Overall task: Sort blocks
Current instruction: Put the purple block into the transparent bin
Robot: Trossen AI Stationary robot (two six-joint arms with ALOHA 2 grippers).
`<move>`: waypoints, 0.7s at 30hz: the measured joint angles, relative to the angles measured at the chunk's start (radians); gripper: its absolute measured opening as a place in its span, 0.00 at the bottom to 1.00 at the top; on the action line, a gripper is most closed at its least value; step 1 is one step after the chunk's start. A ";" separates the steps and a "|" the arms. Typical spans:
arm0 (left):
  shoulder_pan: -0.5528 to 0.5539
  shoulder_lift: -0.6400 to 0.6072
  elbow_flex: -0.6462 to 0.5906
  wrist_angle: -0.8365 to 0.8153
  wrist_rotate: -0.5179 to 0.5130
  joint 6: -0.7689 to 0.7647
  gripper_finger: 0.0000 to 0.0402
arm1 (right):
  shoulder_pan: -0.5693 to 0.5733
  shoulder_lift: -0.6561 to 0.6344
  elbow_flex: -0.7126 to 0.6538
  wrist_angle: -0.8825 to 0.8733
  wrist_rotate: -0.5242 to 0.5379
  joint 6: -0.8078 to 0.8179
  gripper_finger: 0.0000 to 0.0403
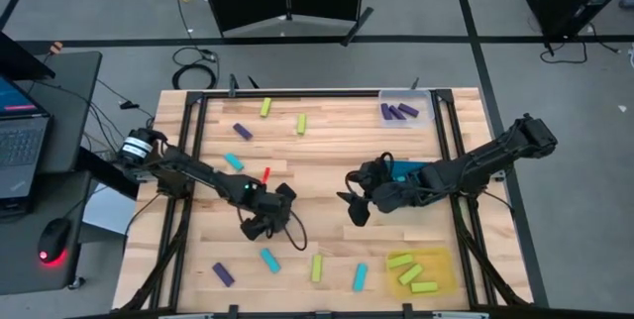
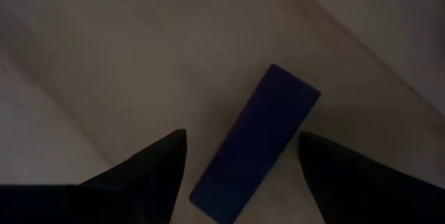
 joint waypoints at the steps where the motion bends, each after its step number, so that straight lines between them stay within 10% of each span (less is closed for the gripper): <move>1: 0.006 0.010 0.012 -0.012 0.018 0.000 0.71 | 0.003 -0.002 0.000 -0.005 -0.002 0.002 0.70; 7: 0.040 0.042 0.033 -0.043 0.076 -0.003 0.61 | 0.009 -0.012 0.000 0.006 -0.005 -0.002 0.70; 14: 0.079 0.047 0.031 -0.040 0.124 -0.006 0.26 | 0.009 -0.039 0.000 0.013 -0.004 -0.020 0.68; 21: 0.120 0.055 0.051 0.079 0.122 -0.059 0.25 | 0.017 -0.112 0.000 0.069 0.025 -0.100 0.67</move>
